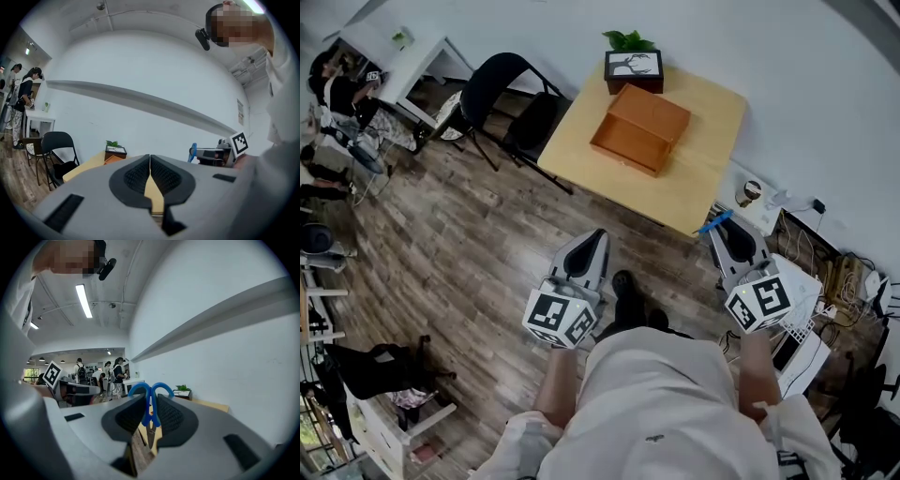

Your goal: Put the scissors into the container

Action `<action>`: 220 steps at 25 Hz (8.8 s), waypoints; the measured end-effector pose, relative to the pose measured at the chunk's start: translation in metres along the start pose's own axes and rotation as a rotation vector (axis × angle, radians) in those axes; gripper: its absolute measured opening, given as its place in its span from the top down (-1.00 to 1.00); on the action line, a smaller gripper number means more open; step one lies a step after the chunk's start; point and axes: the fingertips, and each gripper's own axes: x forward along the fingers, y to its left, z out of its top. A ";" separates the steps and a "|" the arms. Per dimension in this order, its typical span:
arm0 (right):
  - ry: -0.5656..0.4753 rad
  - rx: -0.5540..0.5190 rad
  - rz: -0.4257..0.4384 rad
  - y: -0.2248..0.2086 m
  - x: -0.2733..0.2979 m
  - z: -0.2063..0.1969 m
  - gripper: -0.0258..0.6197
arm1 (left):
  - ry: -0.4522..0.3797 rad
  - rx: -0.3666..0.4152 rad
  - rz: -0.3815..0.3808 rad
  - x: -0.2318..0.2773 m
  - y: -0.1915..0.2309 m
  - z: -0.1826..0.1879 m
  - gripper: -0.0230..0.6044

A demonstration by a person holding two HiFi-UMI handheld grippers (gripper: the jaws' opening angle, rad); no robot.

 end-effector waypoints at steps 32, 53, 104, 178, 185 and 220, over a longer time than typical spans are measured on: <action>0.164 -0.170 0.001 -0.001 0.175 -0.001 0.67 | 0.011 -0.039 -0.018 0.035 0.122 0.017 0.90; 0.409 -0.219 0.142 -0.058 0.327 -0.089 0.67 | 0.062 -0.073 0.105 0.119 0.197 0.034 0.90; 0.726 -0.275 0.407 -0.056 0.480 -0.244 0.67 | 0.161 -0.179 0.246 0.194 0.257 -0.004 0.90; 0.297 -0.187 -0.017 0.102 0.215 -0.051 0.86 | 0.084 -0.013 -0.180 -0.015 0.143 -0.006 0.90; 0.214 -0.180 -0.061 0.129 0.157 -0.030 0.90 | 0.074 0.023 -0.254 -0.032 0.113 -0.002 0.90; 0.146 -0.078 -0.055 0.152 0.063 -0.035 0.92 | 0.091 0.051 -0.329 -0.046 0.046 -0.013 0.90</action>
